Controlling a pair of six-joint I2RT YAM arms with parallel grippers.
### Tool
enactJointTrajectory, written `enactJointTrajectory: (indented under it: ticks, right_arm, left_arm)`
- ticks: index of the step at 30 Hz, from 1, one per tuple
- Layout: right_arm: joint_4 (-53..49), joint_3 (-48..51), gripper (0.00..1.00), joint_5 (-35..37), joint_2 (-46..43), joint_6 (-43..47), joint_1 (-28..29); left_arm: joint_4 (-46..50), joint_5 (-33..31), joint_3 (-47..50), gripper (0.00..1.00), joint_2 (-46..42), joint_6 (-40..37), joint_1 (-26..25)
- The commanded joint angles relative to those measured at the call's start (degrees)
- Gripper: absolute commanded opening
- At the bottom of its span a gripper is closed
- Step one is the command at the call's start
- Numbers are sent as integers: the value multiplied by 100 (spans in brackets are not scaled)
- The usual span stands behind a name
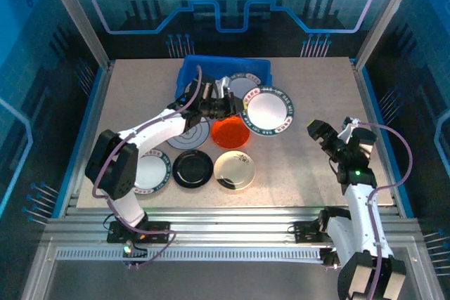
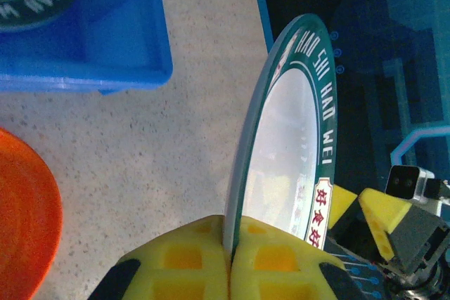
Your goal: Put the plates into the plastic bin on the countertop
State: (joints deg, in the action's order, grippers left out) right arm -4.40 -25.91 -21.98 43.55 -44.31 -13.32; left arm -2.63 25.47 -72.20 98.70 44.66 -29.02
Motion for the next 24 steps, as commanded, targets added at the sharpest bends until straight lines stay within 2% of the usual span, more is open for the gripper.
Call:
enactJointTrajectory:
  ticks: [1, 16, 24]
  right_arm:
    - [-320, -111, 86, 115, 160, 187, -85]
    - [-54, -219, 85, -6, 670, 4, -86]
    - [0, -313, 85, 96, 793, 63, -86]
  left_arm:
    - [281, -127, -464, 0, -139, -329, 98]
    - [790, -193, -1727, 0, 600, -371, 1124]
    - [1108, -443, -2232, 0, 1073, -569, 1418]
